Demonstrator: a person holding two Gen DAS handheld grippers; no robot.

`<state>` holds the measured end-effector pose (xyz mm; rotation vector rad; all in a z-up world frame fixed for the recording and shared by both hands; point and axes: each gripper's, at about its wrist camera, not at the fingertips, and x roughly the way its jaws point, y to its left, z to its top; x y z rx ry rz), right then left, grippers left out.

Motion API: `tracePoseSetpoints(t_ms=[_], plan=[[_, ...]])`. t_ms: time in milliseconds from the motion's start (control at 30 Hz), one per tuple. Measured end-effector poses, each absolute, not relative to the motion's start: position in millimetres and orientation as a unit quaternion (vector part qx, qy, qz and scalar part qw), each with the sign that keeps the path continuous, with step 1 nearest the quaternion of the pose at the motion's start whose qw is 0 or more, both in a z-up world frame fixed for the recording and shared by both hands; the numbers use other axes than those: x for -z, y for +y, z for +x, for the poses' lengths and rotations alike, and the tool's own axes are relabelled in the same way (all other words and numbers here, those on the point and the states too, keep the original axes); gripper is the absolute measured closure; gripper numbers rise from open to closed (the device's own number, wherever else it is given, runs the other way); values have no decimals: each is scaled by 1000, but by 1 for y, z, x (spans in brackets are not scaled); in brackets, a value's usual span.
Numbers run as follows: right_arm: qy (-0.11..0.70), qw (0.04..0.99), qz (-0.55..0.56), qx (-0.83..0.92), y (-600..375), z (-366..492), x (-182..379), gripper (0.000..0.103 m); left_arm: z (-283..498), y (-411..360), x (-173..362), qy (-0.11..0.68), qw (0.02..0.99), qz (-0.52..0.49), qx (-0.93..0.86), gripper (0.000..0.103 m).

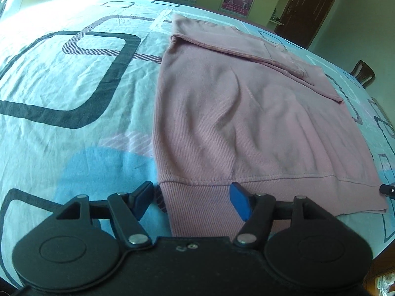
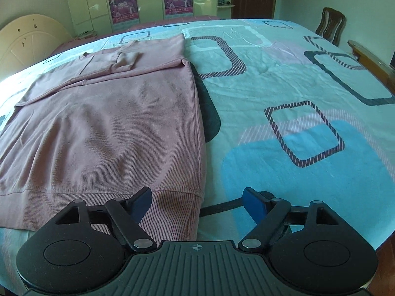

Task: Fold small clothes
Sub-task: 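Grasp the hem with both grippers and lift it toward the collar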

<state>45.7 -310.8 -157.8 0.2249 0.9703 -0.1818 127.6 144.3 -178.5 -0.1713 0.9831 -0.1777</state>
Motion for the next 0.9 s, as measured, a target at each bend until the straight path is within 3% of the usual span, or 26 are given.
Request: tracePoseSetpoints(t_ms=[67,100,167,233,300,433,500,533,600,900], plan=[[468,872,119,86,-312,47,161,25,131,142,180,473,872,-84,94,33],[472,869,124,82,-312,48,165,34,132,142,181,473,871,-86,96,33],[480,863,136,77,-313,51,172,41,134,142,181,473,870,-94,98,35],[480,863,139,76,-312,53,174,43,134,142,180,472,871,-90,99,49],[486,859,144,63,-309,55,173,63,136,142,179,473,870,-89,106,66],[499,855,129,54,-305,59,170,68,141,145,177,481,864,-102,110,77],[502,852,143,43,-307,60,168,82,143,149,174,480,863,-113,113,87],[501,851,149,38,-307,61,165,84,144,152,172,478,863,-119,115,93],[496,854,156,27,-308,62,159,87,147,157,166,471,863,-136,118,95],[436,876,204,4,-320,87,117,87,176,152,120,404,889,-158,146,96]])
